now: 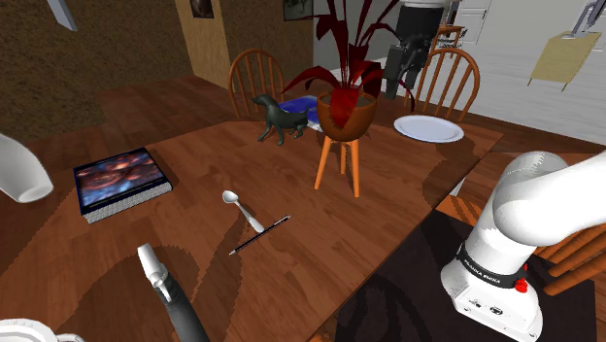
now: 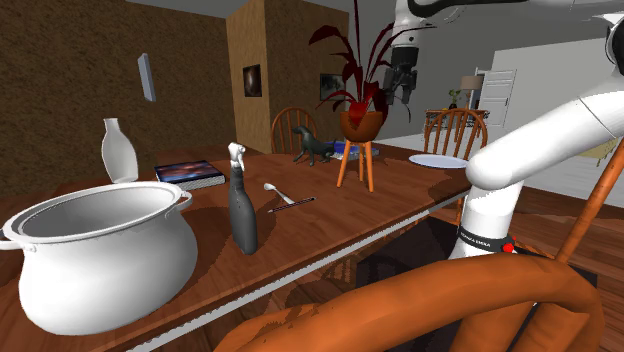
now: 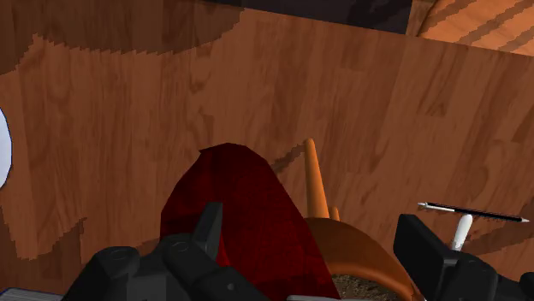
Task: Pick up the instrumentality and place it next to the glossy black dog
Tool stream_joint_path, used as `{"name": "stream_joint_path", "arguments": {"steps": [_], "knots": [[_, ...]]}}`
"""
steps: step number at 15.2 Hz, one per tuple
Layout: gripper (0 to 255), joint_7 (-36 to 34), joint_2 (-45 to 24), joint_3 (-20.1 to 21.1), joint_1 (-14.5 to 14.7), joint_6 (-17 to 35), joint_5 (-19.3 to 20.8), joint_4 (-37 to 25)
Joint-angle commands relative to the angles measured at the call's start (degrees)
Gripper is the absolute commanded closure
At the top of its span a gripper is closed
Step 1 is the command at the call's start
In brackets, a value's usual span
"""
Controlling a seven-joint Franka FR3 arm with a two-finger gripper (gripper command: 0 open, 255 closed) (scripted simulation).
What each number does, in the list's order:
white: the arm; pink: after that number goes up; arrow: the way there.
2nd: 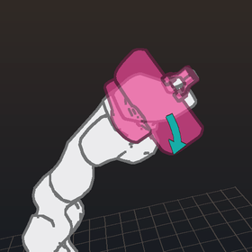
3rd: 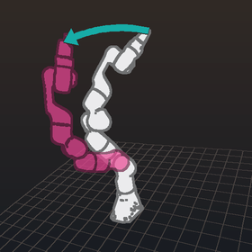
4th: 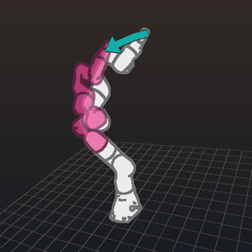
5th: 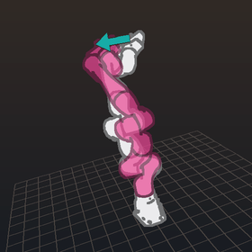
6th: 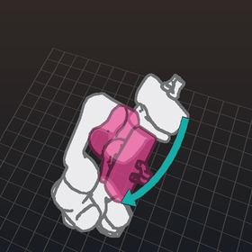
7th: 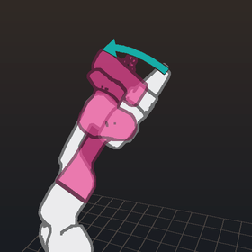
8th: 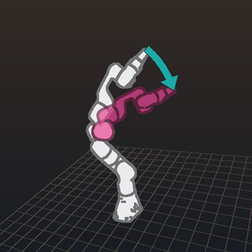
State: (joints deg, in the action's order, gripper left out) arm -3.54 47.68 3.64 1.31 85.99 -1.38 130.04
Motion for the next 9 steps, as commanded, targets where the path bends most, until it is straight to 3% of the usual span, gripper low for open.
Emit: {"name": "stream_joint_path", "arguments": {"steps": [1,9], "knots": [[0,0.0,0.0,0.0,0.0,0.0,0.0,0.0],[0,15.79,-12.42,-1.28,6.85,12.77,0.54,2.04]]}}
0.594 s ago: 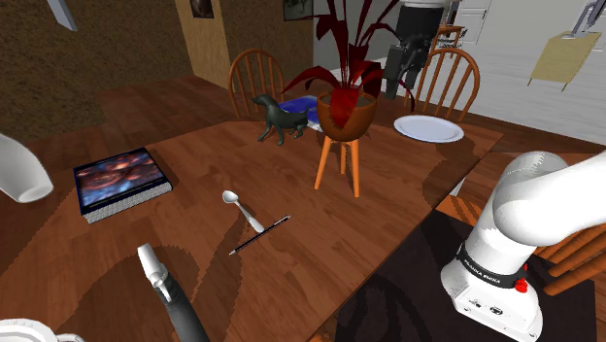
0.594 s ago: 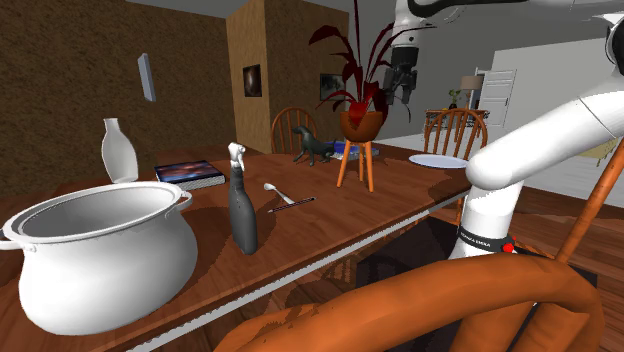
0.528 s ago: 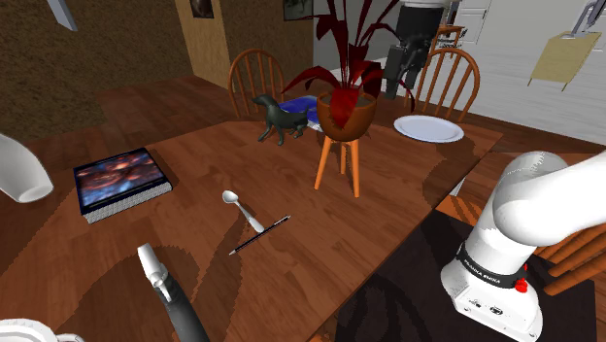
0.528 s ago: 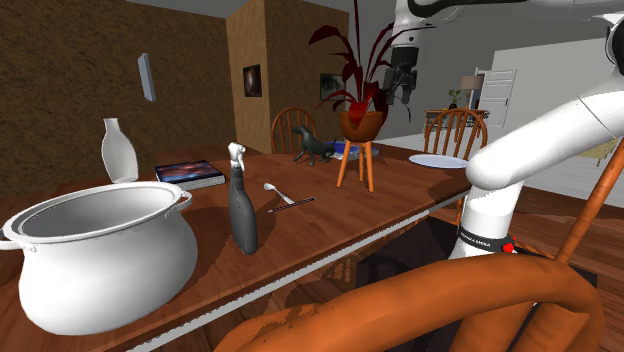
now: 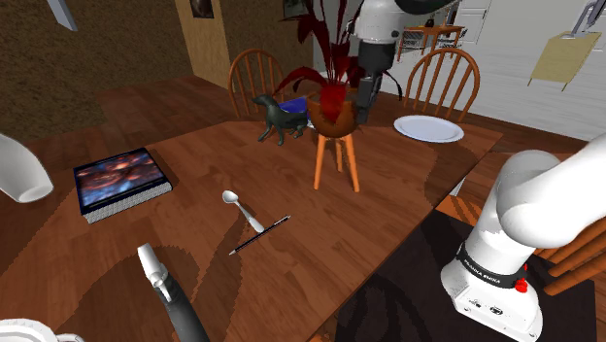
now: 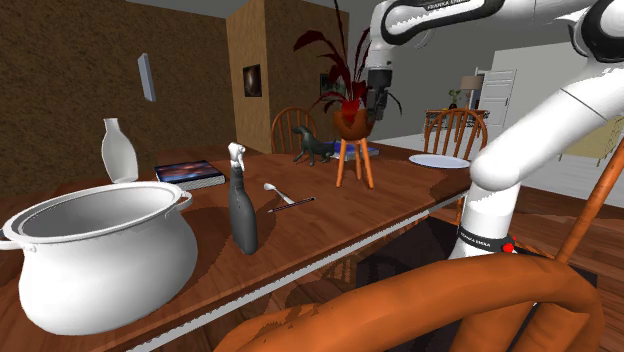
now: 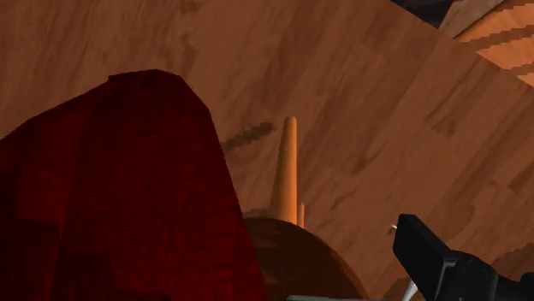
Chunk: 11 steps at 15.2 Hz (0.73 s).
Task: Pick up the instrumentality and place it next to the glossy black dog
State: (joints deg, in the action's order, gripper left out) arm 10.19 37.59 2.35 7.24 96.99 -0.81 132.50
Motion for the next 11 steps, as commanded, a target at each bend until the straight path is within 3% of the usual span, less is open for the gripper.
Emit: {"name": "stream_joint_path", "arguments": {"steps": [1,11], "knots": [[0,3.99,-3.98,-0.04,1.74,3.22,-0.04,-0.41],[0,22.68,-20.48,1.17,9.23,15.72,-0.44,-2.11]]}}
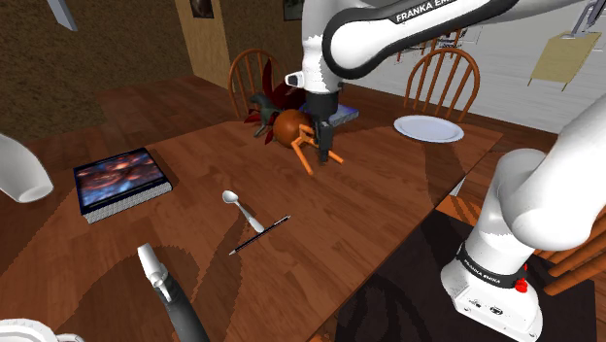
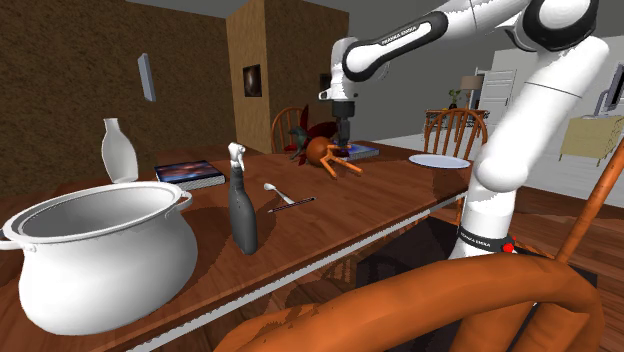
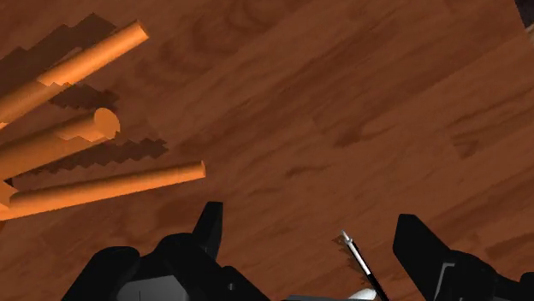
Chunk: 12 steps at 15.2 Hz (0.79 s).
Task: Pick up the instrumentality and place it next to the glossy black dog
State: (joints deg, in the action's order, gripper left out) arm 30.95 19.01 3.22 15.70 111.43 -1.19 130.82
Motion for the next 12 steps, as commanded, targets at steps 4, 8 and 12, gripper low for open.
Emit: {"name": "stream_joint_path", "arguments": {"steps": [4,8,12], "knots": [[0,8.96,-8.09,1.61,3.39,5.41,-0.11,-1.56],[0,15.63,-13.88,3.33,5.79,9.19,0.12,-2.64],[0,20.65,-18.16,4.94,7.55,12.01,0.58,-3.36]]}}
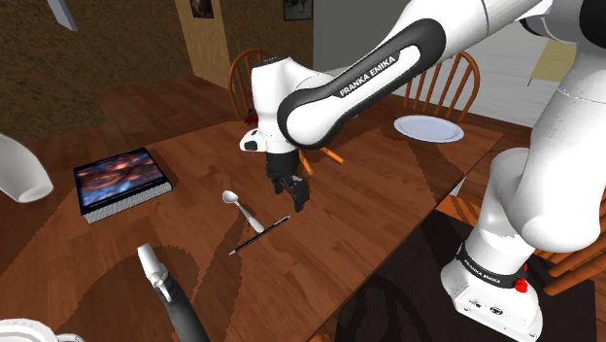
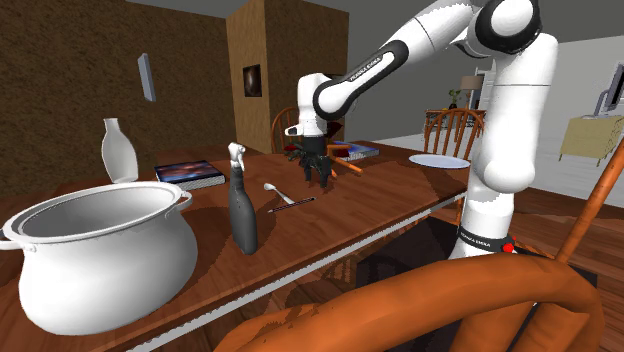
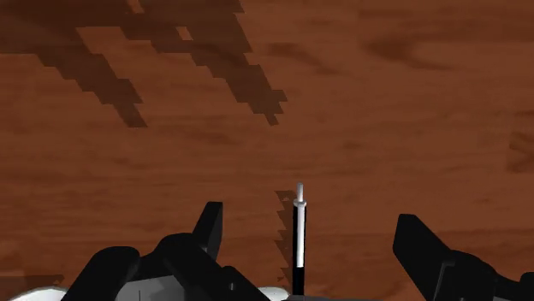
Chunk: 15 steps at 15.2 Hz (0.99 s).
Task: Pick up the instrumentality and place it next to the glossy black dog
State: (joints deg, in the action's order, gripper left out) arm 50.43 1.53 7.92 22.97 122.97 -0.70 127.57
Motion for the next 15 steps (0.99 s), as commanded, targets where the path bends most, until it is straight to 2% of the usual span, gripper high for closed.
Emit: {"name": "stream_joint_path", "arguments": {"steps": [1,7,15], "knots": [[0,1.13,-1.03,0.26,0.27,1.24,0.15,0.31],[0,0.8,-3.66,0.29,0.31,6.31,0.59,2.78],[0,0.8,-3.65,0.29,0.31,6.3,0.59,2.78]]}}
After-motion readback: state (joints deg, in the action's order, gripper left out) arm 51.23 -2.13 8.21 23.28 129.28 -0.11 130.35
